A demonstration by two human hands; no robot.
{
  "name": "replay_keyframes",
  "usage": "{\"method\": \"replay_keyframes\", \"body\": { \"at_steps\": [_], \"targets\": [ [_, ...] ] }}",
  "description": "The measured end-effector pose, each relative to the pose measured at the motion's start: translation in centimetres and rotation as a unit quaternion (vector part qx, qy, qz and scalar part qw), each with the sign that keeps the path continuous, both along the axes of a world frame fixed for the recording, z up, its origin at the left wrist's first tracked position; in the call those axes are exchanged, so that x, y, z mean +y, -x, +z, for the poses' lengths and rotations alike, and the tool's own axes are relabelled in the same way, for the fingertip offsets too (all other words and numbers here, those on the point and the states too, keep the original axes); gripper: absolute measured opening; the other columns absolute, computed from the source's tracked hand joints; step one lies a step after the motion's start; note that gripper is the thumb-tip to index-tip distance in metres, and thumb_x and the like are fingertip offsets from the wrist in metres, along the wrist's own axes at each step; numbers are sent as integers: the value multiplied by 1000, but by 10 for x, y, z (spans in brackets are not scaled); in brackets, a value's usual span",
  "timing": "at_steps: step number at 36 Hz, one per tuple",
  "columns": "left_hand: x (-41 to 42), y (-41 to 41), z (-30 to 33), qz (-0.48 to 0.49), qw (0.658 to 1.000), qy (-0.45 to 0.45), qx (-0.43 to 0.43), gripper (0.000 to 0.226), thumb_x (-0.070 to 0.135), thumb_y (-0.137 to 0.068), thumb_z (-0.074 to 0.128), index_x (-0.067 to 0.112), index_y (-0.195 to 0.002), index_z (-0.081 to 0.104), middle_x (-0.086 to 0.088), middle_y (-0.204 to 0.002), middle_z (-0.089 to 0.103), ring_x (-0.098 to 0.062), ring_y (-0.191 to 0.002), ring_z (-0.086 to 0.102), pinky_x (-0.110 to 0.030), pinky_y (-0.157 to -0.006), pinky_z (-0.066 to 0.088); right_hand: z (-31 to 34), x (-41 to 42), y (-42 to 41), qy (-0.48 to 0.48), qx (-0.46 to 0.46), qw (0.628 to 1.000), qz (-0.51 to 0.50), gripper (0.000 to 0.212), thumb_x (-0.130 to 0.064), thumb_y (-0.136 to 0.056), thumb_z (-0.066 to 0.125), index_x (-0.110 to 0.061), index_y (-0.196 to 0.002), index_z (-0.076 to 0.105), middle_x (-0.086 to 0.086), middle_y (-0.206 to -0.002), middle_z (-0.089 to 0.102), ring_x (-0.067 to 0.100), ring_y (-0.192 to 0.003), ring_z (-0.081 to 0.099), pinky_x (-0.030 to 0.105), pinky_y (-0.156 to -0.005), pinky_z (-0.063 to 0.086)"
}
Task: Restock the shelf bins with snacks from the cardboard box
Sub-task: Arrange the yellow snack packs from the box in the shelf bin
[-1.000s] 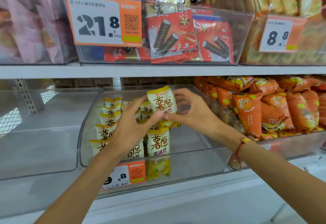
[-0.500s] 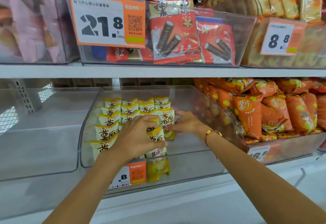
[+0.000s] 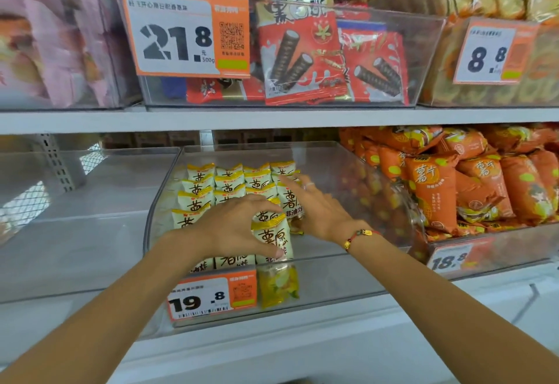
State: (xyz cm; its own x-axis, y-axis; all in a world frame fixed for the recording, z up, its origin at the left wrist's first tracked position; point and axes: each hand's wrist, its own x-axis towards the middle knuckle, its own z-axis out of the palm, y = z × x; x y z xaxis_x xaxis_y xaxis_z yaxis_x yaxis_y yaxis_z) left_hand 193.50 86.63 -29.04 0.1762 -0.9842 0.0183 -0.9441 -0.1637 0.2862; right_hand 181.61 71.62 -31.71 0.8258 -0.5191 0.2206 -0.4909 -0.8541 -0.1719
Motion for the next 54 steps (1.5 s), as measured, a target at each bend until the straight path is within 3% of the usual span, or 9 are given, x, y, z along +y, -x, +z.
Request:
{"method": "replay_keyframes", "body": {
  "at_steps": [9, 15, 22, 27, 35, 41, 47, 51, 54],
  "targets": [
    [2, -1, -3, 4, 999, 24, 26, 71, 53, -74, 73, 39, -138, 44, 6, -157, 22, -16, -145, 17, -38, -117, 19, 5, -5, 9, -43, 9, 999, 0, 96, -35, -80, 74, -34, -152, 10, -3, -159, 9, 27, -139, 33, 44, -101, 39],
    [48, 14, 7, 26, 970, 228, 76, 38, 34, -87, 67, 33, -124, 59, 14, -141, 47, -6, -133, 36, -31, -113, 27, 17, 19, 41, -34, -40, 999, 11, 77, -32, -88, 66, -33, -150, 20, -8, -155, 21, 21, -138, 35, 46, -101, 44],
    [144, 42, -34, 83, 899, 413, 122, 23, 20, -87, 67, 39, -99, 64, 29, -109, 60, 3, -109, 55, -14, -96, 39, 6, 107, 93, 56, -222, 973, 19, 37, -11, -84, 67, -24, -119, 61, -14, -100, 52, 12, -80, 55, 35, -69, 50],
    [204, 43, -82, 137, 906, 375, 138, 26, 15, -89, 64, 40, -93, 63, 28, -105, 62, 0, -104, 57, -12, -87, 41, -30, 162, 102, 54, -166, 981, 81, 28, -10, -80, 70, -20, -107, 66, -13, -86, 53, 6, -62, 47, 24, -56, 42],
    [256, 22, -164, 269, 929, 216, 130, 25, 16, -93, 57, 39, -99, 63, 30, -109, 54, 6, -103, 43, -15, -73, 35, -100, 202, 78, -131, 49, 989, 48, 18, -26, -95, 52, -31, -110, 63, -14, -96, 63, 6, -81, 57, 24, -72, 44],
    [280, 6, -225, 299, 933, 149, 132, 37, 5, -90, 55, 29, -116, 64, 9, -119, 62, -17, -114, 53, -33, -96, 44, -168, 214, 80, -169, 93, 981, 25, 34, -26, -93, 54, -30, -127, 54, -8, -114, 61, 9, -100, 59, 24, -80, 49],
    [265, 9, -232, 232, 964, 57, 116, 58, 7, -91, 52, 26, -145, 39, 6, -150, 37, -15, -140, 29, -31, -114, 27, -216, 202, 80, -182, 180, 967, 6, 61, -32, -93, 55, -21, -148, 30, 3, -147, 40, 21, -135, 36, 31, -105, 39],
    [256, 2, -234, 208, 976, -40, 46, 63, 11, -90, 53, 26, -147, 31, 5, -157, 20, -18, -145, 15, -36, -116, 24, -234, 201, 77, -153, 202, 967, 21, 49, -26, -91, 56, -23, -137, 41, -1, -136, 48, 20, -122, 45, 32, -92, 46],
    [255, -2, -240, 215, 974, -56, 41, 60, 18, -90, 58, 27, -143, 32, 6, -150, 35, -16, -139, 28, -33, -111, 30, -235, 207, 71, -110, 183, 977, 16, 38, -25, -89, 60, -20, -122, 44, -1, -123, 53, 18, -109, 49, 27, -71, 42]
  ]
}}
